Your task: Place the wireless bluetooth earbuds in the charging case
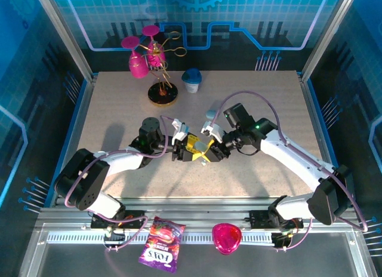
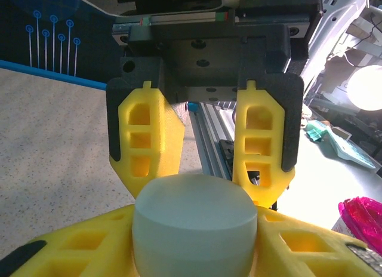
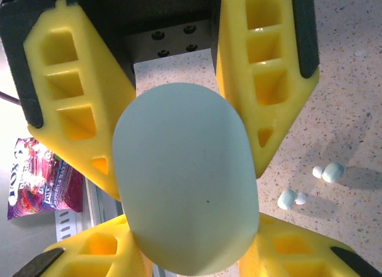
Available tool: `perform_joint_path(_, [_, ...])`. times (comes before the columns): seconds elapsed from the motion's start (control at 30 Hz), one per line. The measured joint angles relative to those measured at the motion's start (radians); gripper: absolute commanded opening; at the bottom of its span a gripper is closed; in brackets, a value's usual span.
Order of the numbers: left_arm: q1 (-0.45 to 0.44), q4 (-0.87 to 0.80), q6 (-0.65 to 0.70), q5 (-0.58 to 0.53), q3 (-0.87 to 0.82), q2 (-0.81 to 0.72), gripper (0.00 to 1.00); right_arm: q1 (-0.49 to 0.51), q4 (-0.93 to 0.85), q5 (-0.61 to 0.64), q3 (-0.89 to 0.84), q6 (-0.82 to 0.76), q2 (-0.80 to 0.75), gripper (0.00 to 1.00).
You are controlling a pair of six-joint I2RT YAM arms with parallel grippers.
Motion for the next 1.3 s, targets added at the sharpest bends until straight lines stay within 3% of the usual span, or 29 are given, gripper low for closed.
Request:
perform_joint_path(0.1, [0.000, -0.002, 0.005, 0.005, 0.000, 0.000, 0.58, 0.001, -0.004, 0.000, 0.001, -0.003, 0.000, 0.36])
perform_joint_path(0.23, [0.000, -0.014, 0.008, 0.014, 0.002, 0.000, 0.57, 0.001, -0.007, 0.001, 0.003, -0.003, 0.000, 0.36])
perform_joint_path(0.77, [-0.003, -0.183, 0.102, 0.018, 0.034, -0.006, 0.43, 0.007, -0.055, 0.018, 0.040, -0.021, 0.029, 0.35])
perform_joint_path(0.9, [-0.003, -0.184, 0.099, 0.019, 0.034, -0.006, 0.32, 0.007, -0.065, 0.019, 0.047, -0.022, 0.034, 0.37])
perform_joint_path(0.97, [-0.003, -0.183, 0.100, 0.018, 0.034, -0.006, 0.30, 0.007, -0.066, 0.022, 0.047, -0.023, 0.034, 0.43])
perform_joint_path(1.1, [-0.006, -0.174, 0.100, 0.019, 0.034, -0.006, 0.29, 0.009, -0.065, 0.031, 0.048, -0.027, 0.034, 0.64])
perform_joint_path(1.3, [-0.009, -0.174, 0.101, 0.019, 0.034, -0.006, 0.27, 0.006, -0.054, 0.050, 0.045, -0.023, 0.018, 0.72])
